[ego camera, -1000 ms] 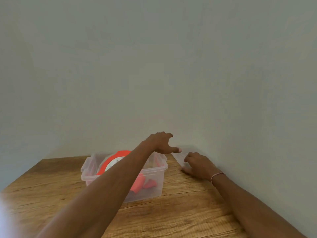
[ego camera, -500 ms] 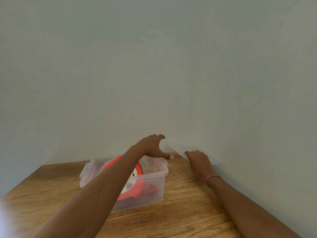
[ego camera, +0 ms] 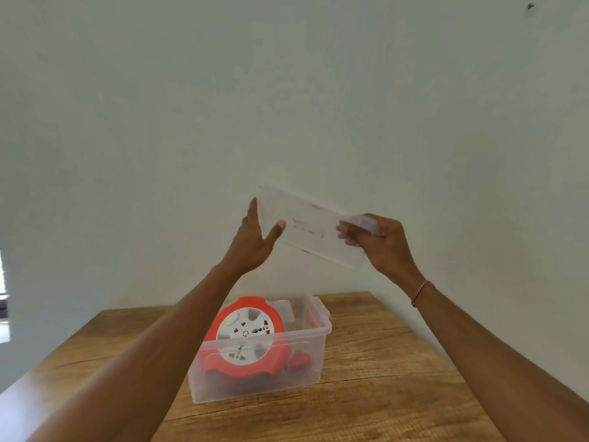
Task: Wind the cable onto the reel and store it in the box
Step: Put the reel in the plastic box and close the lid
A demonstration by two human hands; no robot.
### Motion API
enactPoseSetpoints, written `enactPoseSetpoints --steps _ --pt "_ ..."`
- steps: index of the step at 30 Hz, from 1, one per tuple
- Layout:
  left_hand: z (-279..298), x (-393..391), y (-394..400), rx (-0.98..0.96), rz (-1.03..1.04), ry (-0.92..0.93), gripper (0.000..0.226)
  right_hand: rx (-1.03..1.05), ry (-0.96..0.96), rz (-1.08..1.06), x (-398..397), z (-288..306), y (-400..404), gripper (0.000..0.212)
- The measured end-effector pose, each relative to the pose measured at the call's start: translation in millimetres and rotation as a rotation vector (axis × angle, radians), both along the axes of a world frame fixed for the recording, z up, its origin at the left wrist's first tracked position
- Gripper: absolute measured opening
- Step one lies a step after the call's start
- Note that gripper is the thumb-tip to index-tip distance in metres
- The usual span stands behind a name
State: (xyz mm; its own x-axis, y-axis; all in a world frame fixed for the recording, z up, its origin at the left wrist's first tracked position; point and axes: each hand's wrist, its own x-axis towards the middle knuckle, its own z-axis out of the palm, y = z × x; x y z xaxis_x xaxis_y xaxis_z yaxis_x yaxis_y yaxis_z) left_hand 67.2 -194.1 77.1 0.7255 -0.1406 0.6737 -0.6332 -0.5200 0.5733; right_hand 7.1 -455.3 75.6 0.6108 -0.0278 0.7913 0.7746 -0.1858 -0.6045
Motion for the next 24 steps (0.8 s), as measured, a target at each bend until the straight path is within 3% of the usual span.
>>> enactPoseSetpoints --steps 4,9,14,17,20,22,24 --pt "21 -12 26 -0.198 0.065 -0.113 0.045 0.139 0.096 0.047 -11 32 9 0.034" --pt "32 -25 54 -0.225 0.126 -0.179 0.052 0.328 0.223 -0.064 -8 48 32 0.063" --pt "27 -28 79 -0.438 0.192 -0.011 0.05 0.403 0.487 0.17 1 42 48 0.047" --pt "18 -31 89 -0.535 0.248 0.142 0.049 0.269 0.624 0.247 2 27 61 0.052" --pt "8 -34 96 -0.557 0.262 0.309 0.029 0.155 0.689 0.173 6 7 74 0.06" --pt "-2 -37 103 -0.443 0.254 0.385 0.022 0.103 0.683 0.03 13 -3 78 0.063" --pt "-13 -43 111 -0.21 0.27 0.426 0.034 -0.067 0.616 -0.173 21 -11 82 0.054"
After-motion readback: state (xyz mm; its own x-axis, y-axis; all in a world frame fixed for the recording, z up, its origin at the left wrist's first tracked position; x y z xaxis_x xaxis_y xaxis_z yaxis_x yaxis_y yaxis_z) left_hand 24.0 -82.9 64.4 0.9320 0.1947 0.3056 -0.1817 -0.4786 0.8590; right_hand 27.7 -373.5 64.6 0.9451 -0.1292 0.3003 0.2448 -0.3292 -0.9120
